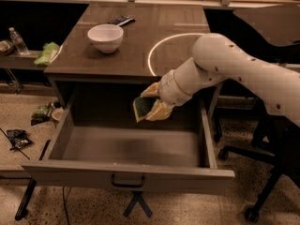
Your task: Pick sponge from top drawer and place on counter
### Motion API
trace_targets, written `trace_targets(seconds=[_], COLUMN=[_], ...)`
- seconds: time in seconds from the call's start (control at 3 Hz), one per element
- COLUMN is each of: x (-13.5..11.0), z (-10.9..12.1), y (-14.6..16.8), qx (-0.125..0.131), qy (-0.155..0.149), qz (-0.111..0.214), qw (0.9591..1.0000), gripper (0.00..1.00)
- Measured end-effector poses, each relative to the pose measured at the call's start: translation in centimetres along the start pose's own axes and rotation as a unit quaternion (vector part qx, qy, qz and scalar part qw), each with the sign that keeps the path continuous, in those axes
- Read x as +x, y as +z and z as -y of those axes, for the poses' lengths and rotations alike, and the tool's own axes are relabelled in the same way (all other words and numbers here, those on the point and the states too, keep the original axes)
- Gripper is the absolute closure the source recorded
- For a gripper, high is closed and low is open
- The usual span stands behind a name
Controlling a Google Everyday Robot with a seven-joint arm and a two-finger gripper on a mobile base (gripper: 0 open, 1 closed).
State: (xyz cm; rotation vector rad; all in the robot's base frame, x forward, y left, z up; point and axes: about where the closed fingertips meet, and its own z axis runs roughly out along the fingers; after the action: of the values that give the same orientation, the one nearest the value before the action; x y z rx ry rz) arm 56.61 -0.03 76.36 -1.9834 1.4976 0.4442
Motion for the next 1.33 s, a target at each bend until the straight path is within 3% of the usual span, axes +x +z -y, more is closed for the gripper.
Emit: trace_targets(seconds=[0.33,0.67,1.0,1.33], x=[-0.1,-1.7,-4.3,-4.6], z=[0.0,3.2,9.2,14.2], y=[-0.1,-3.7,-9.6,-11.9], qx=[0.002,0.04,0.084,0.107], qy=[0.0,-0.001,-0.02,-0.039], qz=[0.001,-0.019,-0.056,-0.077], qw=[1.0,0.999,0.9947,0.9905], gripper=[1.0,1.0,1.0,1.0])
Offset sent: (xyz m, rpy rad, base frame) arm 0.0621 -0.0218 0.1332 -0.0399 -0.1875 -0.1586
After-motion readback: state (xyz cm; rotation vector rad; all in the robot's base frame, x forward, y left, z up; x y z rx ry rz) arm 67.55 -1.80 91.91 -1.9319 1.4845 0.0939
